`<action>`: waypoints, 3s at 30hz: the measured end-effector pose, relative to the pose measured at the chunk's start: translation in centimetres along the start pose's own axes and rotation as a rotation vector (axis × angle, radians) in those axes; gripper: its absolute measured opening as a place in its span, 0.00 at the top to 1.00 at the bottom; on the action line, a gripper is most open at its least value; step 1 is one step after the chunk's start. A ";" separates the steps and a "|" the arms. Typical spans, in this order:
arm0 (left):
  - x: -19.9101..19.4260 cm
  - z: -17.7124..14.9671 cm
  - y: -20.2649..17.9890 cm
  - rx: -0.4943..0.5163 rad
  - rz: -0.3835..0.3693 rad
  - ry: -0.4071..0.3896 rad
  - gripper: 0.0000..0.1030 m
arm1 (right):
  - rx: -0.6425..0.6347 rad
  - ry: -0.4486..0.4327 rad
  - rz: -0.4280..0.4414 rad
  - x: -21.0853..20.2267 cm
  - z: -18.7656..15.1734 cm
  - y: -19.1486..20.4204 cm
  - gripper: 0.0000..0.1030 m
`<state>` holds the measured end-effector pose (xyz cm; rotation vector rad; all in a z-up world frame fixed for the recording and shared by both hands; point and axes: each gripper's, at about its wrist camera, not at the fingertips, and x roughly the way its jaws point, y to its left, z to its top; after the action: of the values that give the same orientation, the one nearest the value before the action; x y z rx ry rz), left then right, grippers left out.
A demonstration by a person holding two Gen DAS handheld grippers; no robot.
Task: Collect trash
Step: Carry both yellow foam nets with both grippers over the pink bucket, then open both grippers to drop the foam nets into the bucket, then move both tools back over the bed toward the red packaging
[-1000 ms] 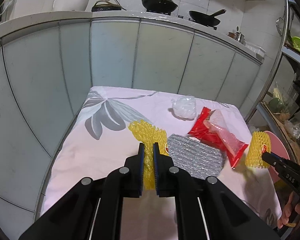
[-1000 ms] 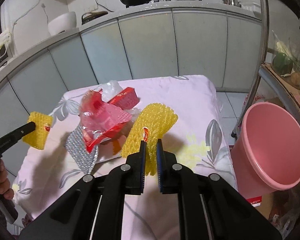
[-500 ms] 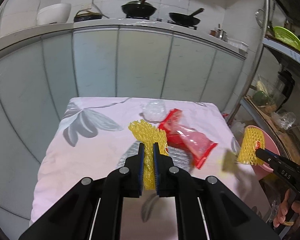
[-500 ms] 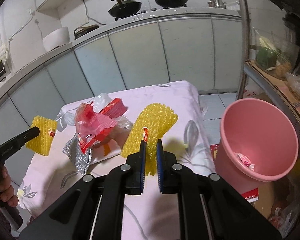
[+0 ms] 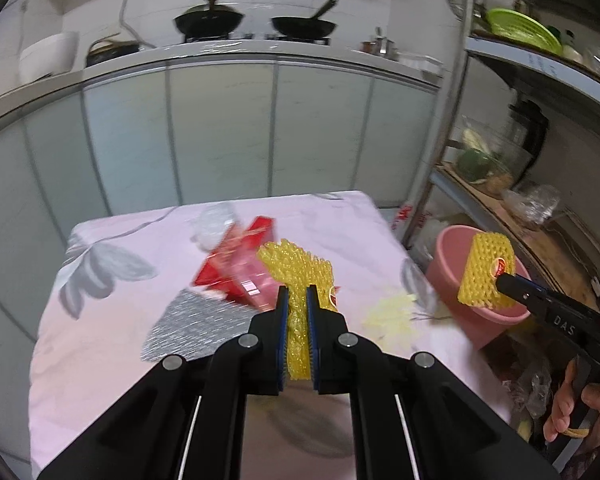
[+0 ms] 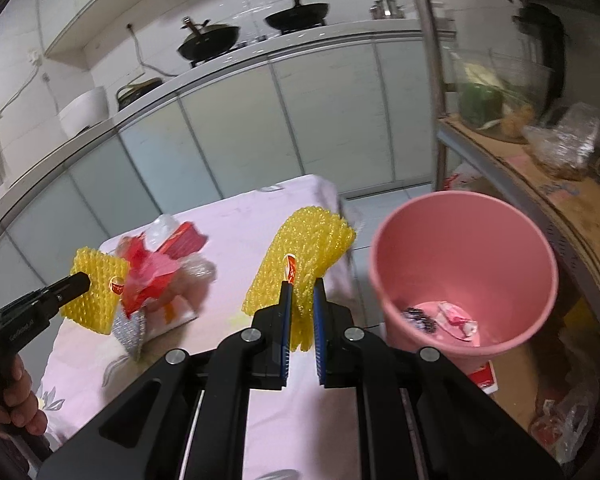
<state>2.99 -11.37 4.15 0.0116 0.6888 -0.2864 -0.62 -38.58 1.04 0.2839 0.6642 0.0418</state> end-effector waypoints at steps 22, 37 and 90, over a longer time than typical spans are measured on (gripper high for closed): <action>8.0 3.0 -12.9 0.107 -0.330 0.051 0.93 | 0.100 0.009 -0.204 0.8 -0.6 -8.8 0.90; 14.6 2.8 -21.2 0.192 -0.439 0.135 0.93 | 0.114 0.059 -0.293 3.0 -1.2 -11.7 0.90; 11.5 3.3 -19.0 0.152 -0.405 0.150 0.71 | 0.094 0.063 -0.308 1.7 -1.3 -9.5 0.68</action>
<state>8.49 -32.93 1.06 0.0393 0.8155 -0.7326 -0.56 -47.19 -3.61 0.2688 0.7676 -0.2761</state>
